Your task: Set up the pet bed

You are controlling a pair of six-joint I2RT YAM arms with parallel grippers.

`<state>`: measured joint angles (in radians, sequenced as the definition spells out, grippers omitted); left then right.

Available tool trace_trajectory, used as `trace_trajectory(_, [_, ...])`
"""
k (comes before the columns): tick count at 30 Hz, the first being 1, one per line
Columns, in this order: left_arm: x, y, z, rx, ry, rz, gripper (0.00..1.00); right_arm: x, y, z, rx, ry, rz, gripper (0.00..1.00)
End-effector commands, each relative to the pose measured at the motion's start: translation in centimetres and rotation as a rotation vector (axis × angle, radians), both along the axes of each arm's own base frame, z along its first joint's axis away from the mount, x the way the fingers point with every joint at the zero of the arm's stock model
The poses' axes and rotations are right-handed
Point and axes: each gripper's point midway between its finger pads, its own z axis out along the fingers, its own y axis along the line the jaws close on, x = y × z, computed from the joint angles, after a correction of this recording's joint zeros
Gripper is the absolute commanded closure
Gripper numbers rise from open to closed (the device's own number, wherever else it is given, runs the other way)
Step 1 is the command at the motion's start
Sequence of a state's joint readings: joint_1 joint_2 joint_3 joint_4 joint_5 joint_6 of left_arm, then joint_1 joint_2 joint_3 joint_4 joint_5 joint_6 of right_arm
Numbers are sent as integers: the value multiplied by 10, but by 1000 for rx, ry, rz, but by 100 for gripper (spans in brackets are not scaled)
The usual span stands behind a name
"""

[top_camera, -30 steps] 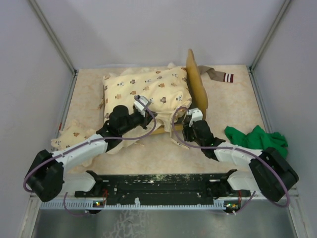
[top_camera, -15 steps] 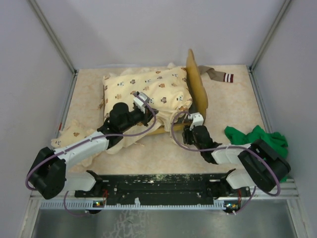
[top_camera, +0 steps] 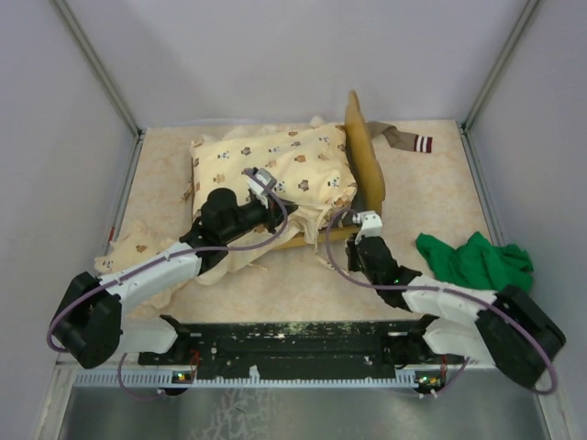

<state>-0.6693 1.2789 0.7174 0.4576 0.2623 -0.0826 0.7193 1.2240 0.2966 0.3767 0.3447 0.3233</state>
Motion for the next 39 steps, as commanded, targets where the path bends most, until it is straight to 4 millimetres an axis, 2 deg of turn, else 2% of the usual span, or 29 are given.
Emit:
trace_trajectory(1, [-12, -14, 61, -146, -108, -110, 100, -14, 3, 55, 115, -35, -20, 100])
trace_trajectory(4, [-22, -24, 74, -214, -102, -181, 100, -37, 7, 76, 187, -16, 61, 100])
trace_trajectory(8, [-32, -36, 78, -260, -92, -261, 100, -75, 16, 97, 297, 39, 199, 100])
trace_trajectory(11, [-33, -43, 75, -268, -85, -283, 100, -106, 30, 127, 445, 38, 347, 100])
trace_trajectory(14, [-34, -51, 71, -268, -71, -310, 100, -129, 30, 153, 562, 2, 421, 100])
trace_trajectory(18, [-38, -62, 63, -276, -43, -353, 100, -149, 26, 173, 649, -30, 482, 100])
trace_trajectory(22, [-39, -72, 51, -285, -6, -385, 99, -143, 20, 163, 623, -43, 439, 100])
trace_trajectory(25, [-42, -71, 46, -279, -11, -391, 83, -131, 22, 154, 580, -43, 407, 100])
trace_trajectory(27, [-44, -66, 44, -249, -33, -384, 70, -124, 25, 156, 552, -48, 406, 100])
trace_trajectory(30, [-53, -56, 35, -175, -59, -383, 56, -115, 34, 162, 521, -52, 423, 100])
trace_trajectory(34, [-84, -43, 22, -98, -124, -450, 51, -115, 56, 165, 519, -47, 527, 100])
trace_trajectory(36, [-106, -37, 18, -75, -170, -503, 51, -112, 61, 168, 537, -40, 532, 100])
trace_trajectory(39, [-131, -32, 3, -36, -200, -559, 52, -106, 65, 180, 594, -68, 512, 100])
